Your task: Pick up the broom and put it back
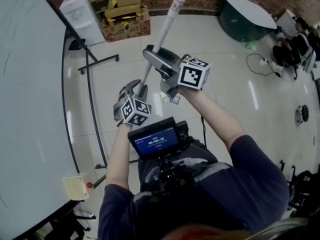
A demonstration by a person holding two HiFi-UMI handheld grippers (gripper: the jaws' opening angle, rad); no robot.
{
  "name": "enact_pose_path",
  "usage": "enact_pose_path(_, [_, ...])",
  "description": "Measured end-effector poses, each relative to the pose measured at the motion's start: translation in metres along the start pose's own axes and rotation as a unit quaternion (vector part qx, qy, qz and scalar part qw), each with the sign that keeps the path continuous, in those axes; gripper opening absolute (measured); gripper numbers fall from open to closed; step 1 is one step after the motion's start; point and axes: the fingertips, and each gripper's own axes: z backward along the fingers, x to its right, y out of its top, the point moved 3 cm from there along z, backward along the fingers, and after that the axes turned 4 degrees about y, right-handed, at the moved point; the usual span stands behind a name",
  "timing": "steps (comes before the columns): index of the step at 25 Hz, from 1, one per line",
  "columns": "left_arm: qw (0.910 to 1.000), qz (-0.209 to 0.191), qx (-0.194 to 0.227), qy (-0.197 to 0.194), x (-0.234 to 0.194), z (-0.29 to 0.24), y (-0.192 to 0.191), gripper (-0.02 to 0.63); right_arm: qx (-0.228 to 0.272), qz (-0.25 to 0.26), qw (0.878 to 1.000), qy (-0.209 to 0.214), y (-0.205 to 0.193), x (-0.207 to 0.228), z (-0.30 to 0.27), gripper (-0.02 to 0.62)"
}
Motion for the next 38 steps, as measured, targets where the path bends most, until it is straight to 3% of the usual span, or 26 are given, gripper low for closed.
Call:
enact_pose_path(3, [0.9997, -0.017, 0.018, 0.010, 0.006, 0.001, 0.014, 0.133, 0.014, -0.002, 1.000, -0.008, 0.004, 0.010, 0.005, 0.123])
enact_pose_path(7, [0.9994, -0.007, 0.025, -0.024, 0.017, -0.004, 0.020, 0.138, 0.011, -0.003, 1.000, -0.024, 0.006, 0.019, 0.012, 0.121])
enact_pose_path(11, [0.9952, 0.060, 0.046, -0.062, 0.019, -0.007, 0.035, 0.145, -0.004, 0.014, 1.000, -0.018, 0.006, 0.012, 0.013, 0.120])
enact_pose_path(15, [0.9863, 0.094, 0.101, -0.090, 0.013, 0.000, 0.063, 0.193, -0.023, 0.031, 0.999, 0.004, -0.001, -0.003, 0.014, 0.120])
enact_pose_path(18, [0.9840, 0.080, 0.128, -0.095, 0.004, 0.006, 0.086, 0.192, -0.035, 0.052, 0.998, 0.013, 0.001, -0.013, 0.017, 0.120])
enact_pose_path(22, [0.9856, 0.021, 0.138, -0.095, 0.001, 0.012, 0.100, 0.189, -0.044, 0.065, 0.997, 0.025, 0.003, -0.020, 0.019, 0.117])
enact_pose_path(26, [0.9805, 0.020, 0.159, -0.114, 0.005, 0.017, 0.108, 0.158, -0.057, 0.077, 0.994, 0.044, 0.003, -0.029, 0.020, 0.114])
enact_pose_path(29, [0.9761, 0.025, 0.175, -0.126, 0.007, 0.021, 0.116, 0.098, -0.065, 0.082, 0.992, 0.065, -0.002, -0.035, 0.020, 0.109])
enact_pose_path(38, [0.9660, 0.111, 0.171, -0.159, -0.005, 0.030, 0.107, 0.045, -0.103, 0.164, 0.978, 0.079, -0.011, -0.053, 0.011, 0.092])
